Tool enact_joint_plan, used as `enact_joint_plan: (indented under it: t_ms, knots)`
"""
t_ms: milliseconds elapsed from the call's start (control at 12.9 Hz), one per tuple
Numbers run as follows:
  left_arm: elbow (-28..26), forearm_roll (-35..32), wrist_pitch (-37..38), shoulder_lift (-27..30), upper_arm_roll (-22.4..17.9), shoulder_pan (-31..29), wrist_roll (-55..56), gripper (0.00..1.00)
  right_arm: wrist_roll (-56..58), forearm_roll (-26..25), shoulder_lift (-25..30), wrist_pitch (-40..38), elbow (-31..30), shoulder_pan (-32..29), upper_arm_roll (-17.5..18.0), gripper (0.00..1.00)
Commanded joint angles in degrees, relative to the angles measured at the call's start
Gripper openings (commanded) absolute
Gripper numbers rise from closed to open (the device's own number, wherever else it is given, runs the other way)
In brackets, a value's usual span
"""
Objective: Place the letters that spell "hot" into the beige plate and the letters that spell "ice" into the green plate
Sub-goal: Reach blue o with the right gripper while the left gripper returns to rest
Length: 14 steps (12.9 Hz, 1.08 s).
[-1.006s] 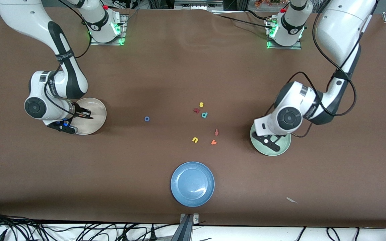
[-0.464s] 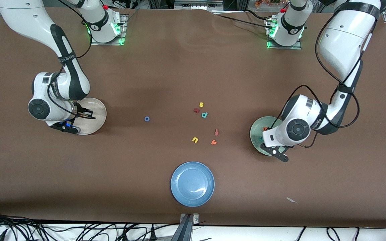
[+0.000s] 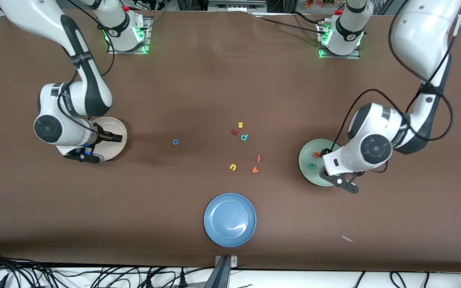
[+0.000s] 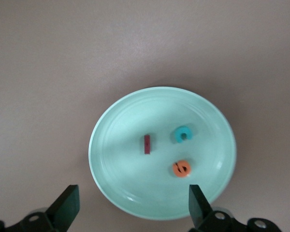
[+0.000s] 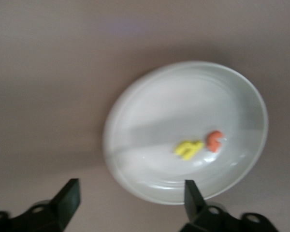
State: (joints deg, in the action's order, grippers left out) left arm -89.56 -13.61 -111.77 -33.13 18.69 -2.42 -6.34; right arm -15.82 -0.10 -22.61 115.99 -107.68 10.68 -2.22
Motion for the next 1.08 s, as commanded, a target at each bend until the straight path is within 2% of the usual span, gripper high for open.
enact_joint_plan:
  t_ms: [0, 77, 309, 387, 464, 541, 696, 773, 851, 1006]
  knots:
    - [0.25, 3.06, 5.39, 6.04, 0.03, -0.65, -0.25, 1.0, -0.26, 0.98, -0.76, -1.29, 4.31, 0.13, 5.36, 1.0]
    - [2.26, 3.5, 8.11, 6.84, -0.06, -0.65, -0.17, 1.0, -1.22, 1.15, -1.81, 0.28, 5.01, 0.91, 6.86, 1.0]
    - [9.38, 4.2, 16.29, 7.2, -0.06, -3.01, -0.78, 1.0, -8.07, 1.24, -5.06, 5.99, 4.93, 5.56, 8.28, 0.99]
    - [9.92, 7.6, 16.49, 7.98, -0.41, -4.25, -0.87, 1.0, -8.52, 1.42, -6.55, 8.27, 4.76, 7.23, 8.28, 0.99]
    - [9.84, 10.59, 16.49, 10.34, -2.32, -4.17, -0.87, 1.0, -8.52, 1.42, -7.79, 9.86, 4.5, 8.2, 8.28, 0.99]
    - [9.32, 13.49, 16.49, 12.1, -6.35, -3.39, -1.04, 1.0, -8.61, 1.42, -9.11, 11.35, 4.23, 9.17, 8.28, 0.99]
    - [7.21, 15.37, 16.49, 17.2, -15.04, 4.06, -1.05, 1.0, -8.7, 1.42, -9.99, 14.95, 2.48, 10.41, 8.28, 0.99]
    - [6.77, 15.54, 16.49, 18.0, -16.65, 4.87, -1.31, 1.0, -8.61, 1.42, -10.08, 16.62, 1.6, 10.41, 8.28, 0.95]
    - [4.59, 15.54, 16.49, 19.05, -16.67, 4.88, -1.48, 1.0, -8.61, 1.33, -10.43, 17.6, 1.25, 10.41, 8.28, 0.95]
    - [0.37, 15.28, 12.91, 21.69, -17.02, 4.79, -1.58, 1.0, -8.61, 1.15, -11.57, 18.57, 1.15, 10.5, 8.28, 0.88]
